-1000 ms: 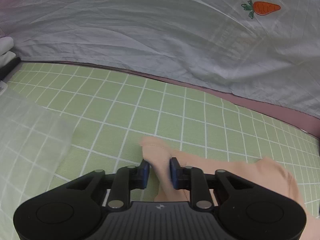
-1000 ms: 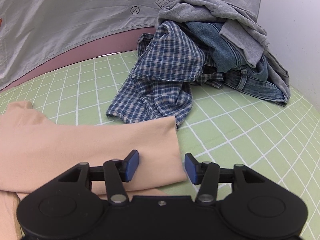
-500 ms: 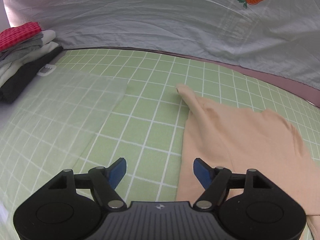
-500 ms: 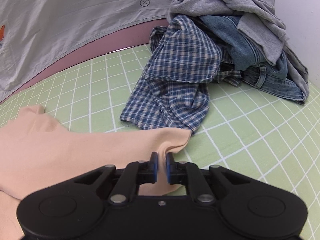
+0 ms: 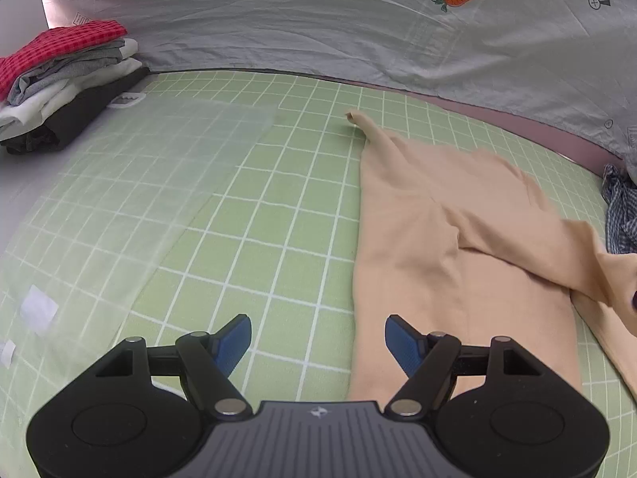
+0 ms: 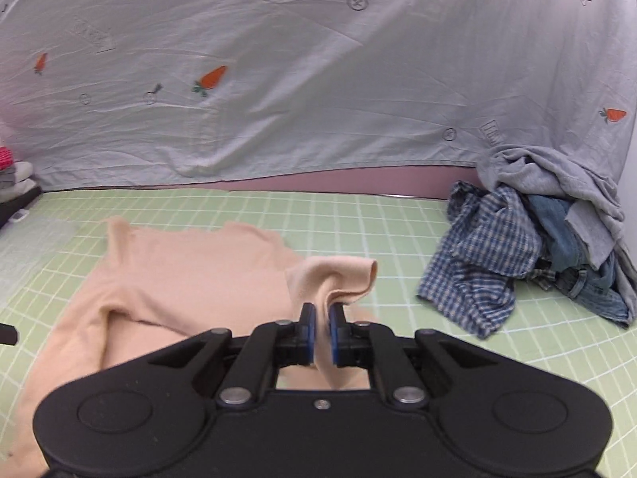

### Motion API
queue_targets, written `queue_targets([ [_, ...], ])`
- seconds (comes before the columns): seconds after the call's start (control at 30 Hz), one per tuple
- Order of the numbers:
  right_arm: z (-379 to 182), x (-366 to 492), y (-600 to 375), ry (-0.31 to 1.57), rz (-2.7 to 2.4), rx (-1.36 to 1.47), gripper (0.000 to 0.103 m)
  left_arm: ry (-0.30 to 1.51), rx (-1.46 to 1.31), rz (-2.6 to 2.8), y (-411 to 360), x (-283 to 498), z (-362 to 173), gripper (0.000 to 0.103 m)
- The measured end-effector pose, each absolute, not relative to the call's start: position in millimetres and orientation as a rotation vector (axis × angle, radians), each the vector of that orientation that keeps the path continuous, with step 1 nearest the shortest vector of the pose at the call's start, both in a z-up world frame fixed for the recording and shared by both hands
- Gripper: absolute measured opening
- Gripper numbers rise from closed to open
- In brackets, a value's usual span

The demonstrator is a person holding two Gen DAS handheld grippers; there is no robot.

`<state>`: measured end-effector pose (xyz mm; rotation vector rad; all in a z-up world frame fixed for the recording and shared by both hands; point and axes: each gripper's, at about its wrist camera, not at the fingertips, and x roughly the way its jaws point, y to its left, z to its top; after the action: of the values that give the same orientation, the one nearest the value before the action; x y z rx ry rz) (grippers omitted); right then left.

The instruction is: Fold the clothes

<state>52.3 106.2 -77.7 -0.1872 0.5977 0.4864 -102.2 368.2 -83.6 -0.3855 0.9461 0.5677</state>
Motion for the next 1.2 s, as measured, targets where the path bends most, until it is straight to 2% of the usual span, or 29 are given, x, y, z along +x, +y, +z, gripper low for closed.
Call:
queue_targets([
  [0.2, -114, -33, 136, 0.703, 0.599, -0.25, 0.008, 0.972, -0.346, 0.531, 364, -151, -85, 0.075],
  [0.4, -142, -75, 145, 0.774, 0.582, -0.262, 0.011, 0.989, -0.344, 0.531, 365, -177, -89, 0.075],
  [0.43, -142, -78, 143, 0.777, 0.576, -0.243, 0.021, 0.985, -0.349, 0.532, 365, -177, -87, 0.075],
  [0.57, -129, -85, 126, 0.746, 0.531, -0.199, 0.04, 0.969, -0.358, 0.505, 354, -168, -82, 0.075],
  [0.6, -125, -85, 119, 0.73, 0.506, -0.183, 0.048, 0.966, -0.357, 0.495, 350, -164, -80, 0.075],
  [0.63, -122, -83, 113, 0.718, 0.481, -0.166, 0.065, 0.962, -0.357, 0.486, 344, -161, -79, 0.075],
  [0.7, -118, -77, 95, 0.695, 0.391, -0.119, 0.091, 0.958, -0.38, 0.471, 333, -153, -78, 0.075],
  [0.77, -121, -66, 77, 0.715, 0.326, -0.094, 0.095, 0.955, -0.419, 0.443, 322, -144, -79, 0.075],
  [0.83, -127, -58, 60, 0.746, 0.306, -0.103, 0.103, 0.964, -0.42, 0.428, 308, -134, -83, 0.075],
  [1.07, -152, -40, 10, 0.794, 0.212, -0.123, 0.103, 0.972, -0.338, 0.372, 263, -105, -95, 0.072],
  [1.17, -160, -33, -3, 0.784, 0.188, -0.135, 0.103, 0.958, -0.324, 0.347, 252, -98, -99, 0.06],
  [1.2, -162, -31, -7, 0.781, 0.18, -0.139, 0.103, 0.959, -0.322, 0.341, 249, -96, -100, 0.053],
])
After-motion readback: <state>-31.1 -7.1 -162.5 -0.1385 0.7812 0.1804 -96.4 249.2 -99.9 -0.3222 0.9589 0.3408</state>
